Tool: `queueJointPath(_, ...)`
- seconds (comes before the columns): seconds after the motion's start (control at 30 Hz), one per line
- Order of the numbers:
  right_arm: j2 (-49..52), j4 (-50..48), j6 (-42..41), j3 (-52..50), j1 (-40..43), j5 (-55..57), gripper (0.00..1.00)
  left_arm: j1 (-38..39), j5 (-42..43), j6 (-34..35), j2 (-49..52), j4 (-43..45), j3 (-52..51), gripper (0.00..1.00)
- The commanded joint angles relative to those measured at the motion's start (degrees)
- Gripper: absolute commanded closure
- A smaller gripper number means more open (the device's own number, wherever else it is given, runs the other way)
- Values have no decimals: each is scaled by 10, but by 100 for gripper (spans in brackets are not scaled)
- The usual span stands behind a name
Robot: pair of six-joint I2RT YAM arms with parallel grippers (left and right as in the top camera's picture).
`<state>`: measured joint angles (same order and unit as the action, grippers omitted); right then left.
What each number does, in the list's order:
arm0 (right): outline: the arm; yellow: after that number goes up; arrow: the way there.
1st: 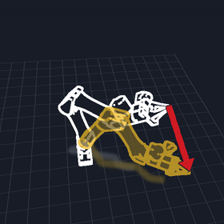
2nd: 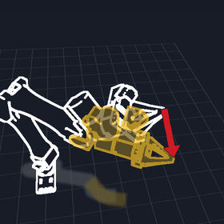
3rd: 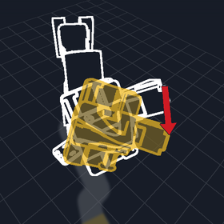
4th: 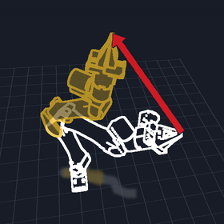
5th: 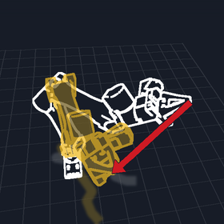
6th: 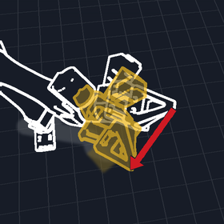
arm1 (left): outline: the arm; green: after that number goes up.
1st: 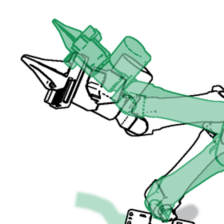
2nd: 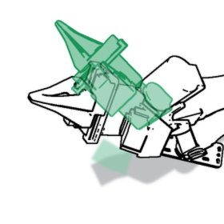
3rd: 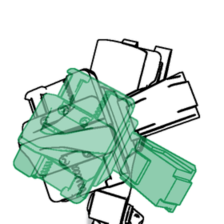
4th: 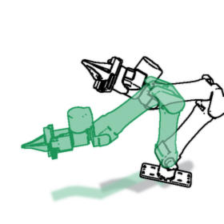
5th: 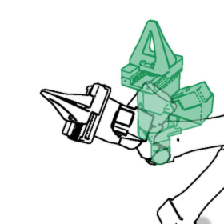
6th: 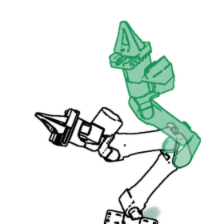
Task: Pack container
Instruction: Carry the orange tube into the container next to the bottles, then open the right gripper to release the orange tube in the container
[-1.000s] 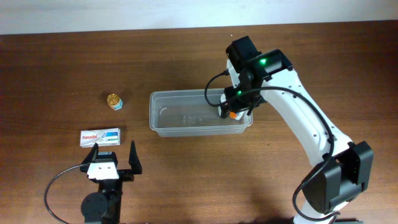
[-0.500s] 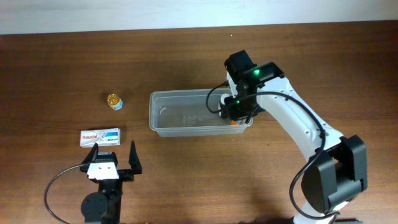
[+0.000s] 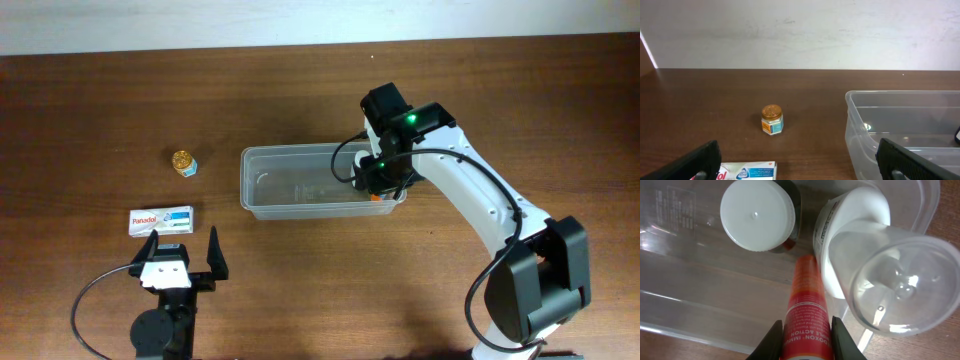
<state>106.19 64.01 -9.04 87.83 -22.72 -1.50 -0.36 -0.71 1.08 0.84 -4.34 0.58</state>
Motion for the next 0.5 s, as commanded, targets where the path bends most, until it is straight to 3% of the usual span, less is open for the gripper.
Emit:
queueJointPath(0.0,1,0,-5,-11,-6,7,83,-2,-2,-9,-5,-4,-1,1)
queueJointPath(0.27,1,3,-5,-17,-5,7,82,-2,-2,-9,-5,-5,-1,1)
queueJointPath(0.4,1,2,-5,-18,-5,7,74,-2,-2,-9,-5,-5,-1,1)
queueJointPath(0.47,1,1,-5,-18,-5,7,62,-2,-2,-9,-5,-5,-1,1)
